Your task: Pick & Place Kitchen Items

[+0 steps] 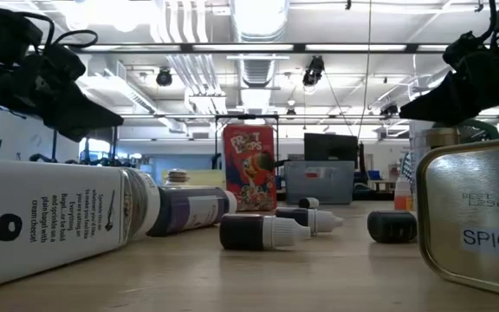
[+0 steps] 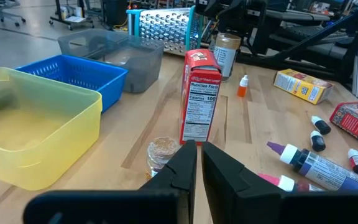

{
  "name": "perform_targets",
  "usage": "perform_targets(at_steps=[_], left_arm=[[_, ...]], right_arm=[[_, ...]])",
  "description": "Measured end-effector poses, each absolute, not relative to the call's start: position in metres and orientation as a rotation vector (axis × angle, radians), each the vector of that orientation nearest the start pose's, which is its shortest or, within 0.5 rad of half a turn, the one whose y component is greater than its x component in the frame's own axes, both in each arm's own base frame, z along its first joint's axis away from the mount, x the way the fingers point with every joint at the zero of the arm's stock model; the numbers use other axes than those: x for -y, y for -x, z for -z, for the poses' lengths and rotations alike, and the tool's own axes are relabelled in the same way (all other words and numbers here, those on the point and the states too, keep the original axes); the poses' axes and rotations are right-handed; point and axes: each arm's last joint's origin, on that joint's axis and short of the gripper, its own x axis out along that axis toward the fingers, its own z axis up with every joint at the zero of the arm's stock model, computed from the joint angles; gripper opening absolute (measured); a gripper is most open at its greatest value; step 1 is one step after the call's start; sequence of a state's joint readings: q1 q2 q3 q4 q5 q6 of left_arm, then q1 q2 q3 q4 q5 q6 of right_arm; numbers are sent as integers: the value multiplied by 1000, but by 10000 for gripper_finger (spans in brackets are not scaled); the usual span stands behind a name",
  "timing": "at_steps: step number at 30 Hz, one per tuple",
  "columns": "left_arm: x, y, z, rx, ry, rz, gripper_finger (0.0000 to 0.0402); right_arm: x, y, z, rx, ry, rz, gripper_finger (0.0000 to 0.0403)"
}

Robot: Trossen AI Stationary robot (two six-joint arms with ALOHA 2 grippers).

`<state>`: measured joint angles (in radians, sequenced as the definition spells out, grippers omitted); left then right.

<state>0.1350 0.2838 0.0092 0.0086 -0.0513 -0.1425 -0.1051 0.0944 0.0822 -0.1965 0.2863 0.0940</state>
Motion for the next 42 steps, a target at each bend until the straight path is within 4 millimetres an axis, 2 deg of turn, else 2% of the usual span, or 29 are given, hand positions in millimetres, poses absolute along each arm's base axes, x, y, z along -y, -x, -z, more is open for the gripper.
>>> perform_targets(at_steps=[9, 16, 22, 25, 29, 32, 35, 42], left_arm=[[-17, -111, -143, -253, 152, -204, 30], [-17, -111, -143, -251, 152, -203, 30], [-17, -112, -150, -182, 136, -206, 30], [-17, -113, -155, -131, 138, -203, 30], [-17, -114, -162, -50, 155, -198, 30], [-17, -114, -167, 0, 204, -192, 30], [-17, -114, -169, 31, 255, -188, 30], [-17, -114, -169, 32, 263, -188, 30]], right_arm=[[18, -96, -169, -146, -74, 398, 123], [15, -97, -204, 215, -148, 258, 101], [13, -88, -231, 510, -173, 174, 80], [10, -85, -239, 536, -149, 109, 71], [11, -85, -246, 539, -139, 139, 59], [11, -86, -254, 471, -114, 147, 51], [12, -88, -266, 243, -71, 190, 48], [14, -94, -301, -225, -134, 257, 67]])
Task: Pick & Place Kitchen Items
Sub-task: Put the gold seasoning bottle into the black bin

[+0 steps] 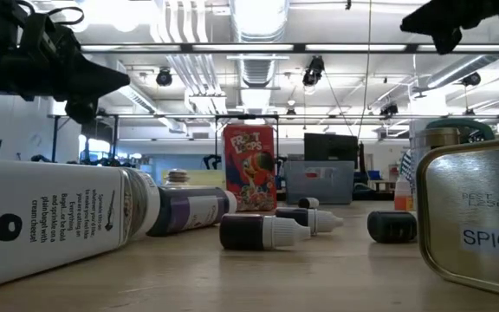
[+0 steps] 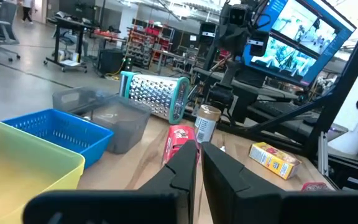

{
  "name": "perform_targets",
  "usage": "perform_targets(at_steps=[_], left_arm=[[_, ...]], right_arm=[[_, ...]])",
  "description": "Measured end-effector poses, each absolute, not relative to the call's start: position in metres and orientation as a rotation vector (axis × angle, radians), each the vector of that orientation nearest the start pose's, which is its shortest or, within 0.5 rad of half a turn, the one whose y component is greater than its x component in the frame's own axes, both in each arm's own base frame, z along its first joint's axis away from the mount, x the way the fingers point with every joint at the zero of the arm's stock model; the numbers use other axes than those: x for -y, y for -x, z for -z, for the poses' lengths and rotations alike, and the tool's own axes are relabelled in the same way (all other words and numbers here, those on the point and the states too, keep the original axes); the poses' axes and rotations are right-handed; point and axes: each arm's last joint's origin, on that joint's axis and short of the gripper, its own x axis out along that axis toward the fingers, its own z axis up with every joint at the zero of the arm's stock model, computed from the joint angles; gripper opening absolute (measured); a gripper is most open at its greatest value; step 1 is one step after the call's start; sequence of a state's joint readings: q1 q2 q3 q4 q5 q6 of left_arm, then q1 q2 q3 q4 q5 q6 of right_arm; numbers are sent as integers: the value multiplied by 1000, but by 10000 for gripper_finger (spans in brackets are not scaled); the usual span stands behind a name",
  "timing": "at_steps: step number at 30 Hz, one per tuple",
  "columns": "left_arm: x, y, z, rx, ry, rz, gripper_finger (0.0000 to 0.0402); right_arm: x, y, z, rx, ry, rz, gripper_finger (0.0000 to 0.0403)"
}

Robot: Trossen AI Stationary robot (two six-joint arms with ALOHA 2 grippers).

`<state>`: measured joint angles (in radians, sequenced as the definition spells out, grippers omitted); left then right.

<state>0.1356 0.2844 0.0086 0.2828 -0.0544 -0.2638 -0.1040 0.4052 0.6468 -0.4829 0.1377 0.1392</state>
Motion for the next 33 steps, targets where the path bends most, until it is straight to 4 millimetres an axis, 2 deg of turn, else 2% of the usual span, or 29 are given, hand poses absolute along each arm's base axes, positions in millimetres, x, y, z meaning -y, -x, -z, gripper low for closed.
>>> perform_targets(at_steps=[7, 12, 23, 33], left_arm=[[-17, -114, -170, 35, 263, -188, 30], [-17, -114, -170, 34, 261, -187, 30], [-17, -114, -169, 34, 261, -187, 30], [-17, -114, -169, 33, 261, -187, 30]], right_arm=[[19, -110, -324, -610, -60, 387, 127], [22, -127, -331, -765, -24, 435, 190], [24, -160, -328, -1029, 13, 369, 303], [27, -183, -317, -1227, 75, 321, 359]])
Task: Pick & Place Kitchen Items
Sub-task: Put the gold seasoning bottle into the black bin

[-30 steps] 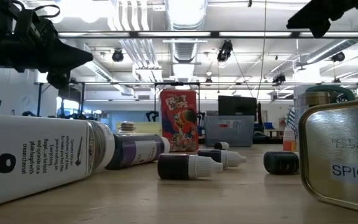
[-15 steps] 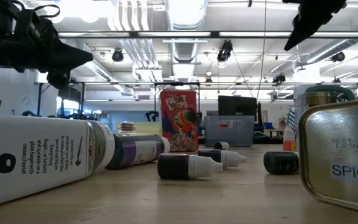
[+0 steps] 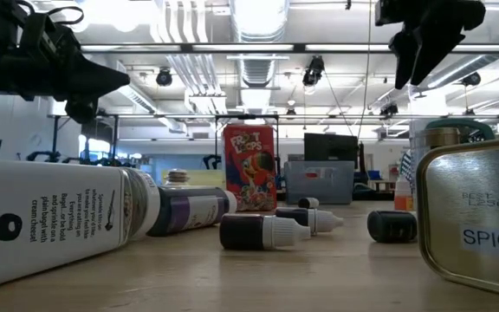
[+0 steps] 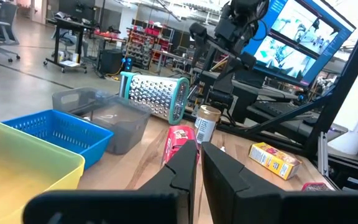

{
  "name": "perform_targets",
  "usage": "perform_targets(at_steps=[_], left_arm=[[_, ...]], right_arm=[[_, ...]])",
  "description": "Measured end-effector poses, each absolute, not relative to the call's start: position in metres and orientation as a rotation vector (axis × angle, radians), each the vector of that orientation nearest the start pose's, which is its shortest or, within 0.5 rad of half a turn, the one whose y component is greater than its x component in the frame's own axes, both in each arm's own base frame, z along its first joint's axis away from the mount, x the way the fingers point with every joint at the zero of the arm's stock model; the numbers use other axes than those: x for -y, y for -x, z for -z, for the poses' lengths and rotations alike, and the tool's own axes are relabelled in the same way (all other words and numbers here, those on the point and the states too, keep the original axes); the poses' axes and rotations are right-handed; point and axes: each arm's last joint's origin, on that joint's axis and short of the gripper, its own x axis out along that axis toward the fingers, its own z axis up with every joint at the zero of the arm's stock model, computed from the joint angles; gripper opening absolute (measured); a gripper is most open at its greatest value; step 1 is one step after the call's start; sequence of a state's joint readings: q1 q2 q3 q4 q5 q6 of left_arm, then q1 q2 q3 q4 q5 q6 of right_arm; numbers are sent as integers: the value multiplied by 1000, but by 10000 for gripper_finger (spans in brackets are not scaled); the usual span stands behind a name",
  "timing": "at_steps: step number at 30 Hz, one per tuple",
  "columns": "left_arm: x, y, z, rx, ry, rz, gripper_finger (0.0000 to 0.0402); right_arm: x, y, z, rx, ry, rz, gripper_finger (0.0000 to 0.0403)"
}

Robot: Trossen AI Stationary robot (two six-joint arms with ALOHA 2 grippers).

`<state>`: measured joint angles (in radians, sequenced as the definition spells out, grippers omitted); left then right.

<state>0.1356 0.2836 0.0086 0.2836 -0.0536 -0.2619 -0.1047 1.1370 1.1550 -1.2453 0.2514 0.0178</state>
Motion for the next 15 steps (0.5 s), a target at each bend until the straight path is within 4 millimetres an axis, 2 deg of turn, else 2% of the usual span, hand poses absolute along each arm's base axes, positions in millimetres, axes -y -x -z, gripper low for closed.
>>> perform_targets(at_steps=[7, 15], left_arm=[[-17, -114, -169, 33, 261, -187, 30], [-17, -114, -170, 39, 260, -187, 30]], right_arm=[[27, -196, -311, -1281, 105, 262, 361], [27, -200, -304, -1310, 101, 227, 345]])
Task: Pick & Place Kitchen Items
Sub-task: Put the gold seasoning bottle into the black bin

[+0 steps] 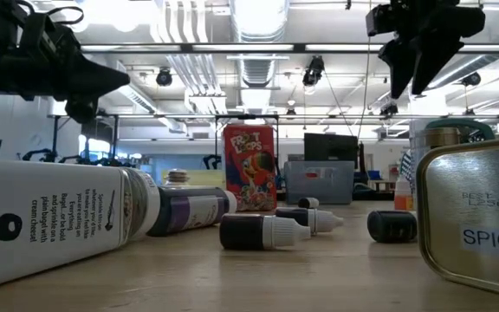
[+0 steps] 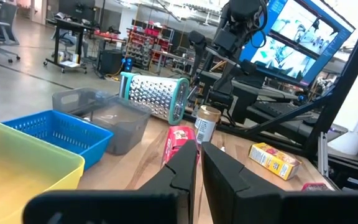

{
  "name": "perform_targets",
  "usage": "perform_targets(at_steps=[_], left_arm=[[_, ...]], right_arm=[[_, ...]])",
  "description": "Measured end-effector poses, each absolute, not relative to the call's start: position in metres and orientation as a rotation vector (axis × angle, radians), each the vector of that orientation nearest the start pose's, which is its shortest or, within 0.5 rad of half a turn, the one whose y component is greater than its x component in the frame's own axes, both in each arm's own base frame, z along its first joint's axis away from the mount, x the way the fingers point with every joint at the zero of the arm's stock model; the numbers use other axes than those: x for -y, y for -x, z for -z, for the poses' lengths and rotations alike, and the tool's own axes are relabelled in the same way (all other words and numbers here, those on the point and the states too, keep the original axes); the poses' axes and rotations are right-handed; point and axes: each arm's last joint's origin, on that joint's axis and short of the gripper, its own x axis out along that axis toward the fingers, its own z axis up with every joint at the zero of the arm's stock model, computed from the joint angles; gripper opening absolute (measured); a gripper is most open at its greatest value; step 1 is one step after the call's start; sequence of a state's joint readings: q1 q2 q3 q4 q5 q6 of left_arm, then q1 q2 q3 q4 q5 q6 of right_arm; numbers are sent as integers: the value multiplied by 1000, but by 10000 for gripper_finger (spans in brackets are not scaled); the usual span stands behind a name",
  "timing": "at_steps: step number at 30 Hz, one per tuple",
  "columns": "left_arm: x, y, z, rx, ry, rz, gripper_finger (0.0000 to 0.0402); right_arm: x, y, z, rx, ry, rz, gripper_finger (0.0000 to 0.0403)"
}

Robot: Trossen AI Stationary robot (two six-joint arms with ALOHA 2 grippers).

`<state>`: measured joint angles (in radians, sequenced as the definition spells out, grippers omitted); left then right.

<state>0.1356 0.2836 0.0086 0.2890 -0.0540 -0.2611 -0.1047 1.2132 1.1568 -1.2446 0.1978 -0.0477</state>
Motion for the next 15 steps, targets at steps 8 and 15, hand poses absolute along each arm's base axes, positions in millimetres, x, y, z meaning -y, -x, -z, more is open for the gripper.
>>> perform_targets(at_steps=[8, 15], left_arm=[[-17, -114, -170, 36, 260, -187, 30], [-17, -114, -170, 37, 260, -187, 30]], right_arm=[[26, -194, -309, -1283, 91, 238, 355], [26, -194, -308, -1293, 91, 237, 355]])
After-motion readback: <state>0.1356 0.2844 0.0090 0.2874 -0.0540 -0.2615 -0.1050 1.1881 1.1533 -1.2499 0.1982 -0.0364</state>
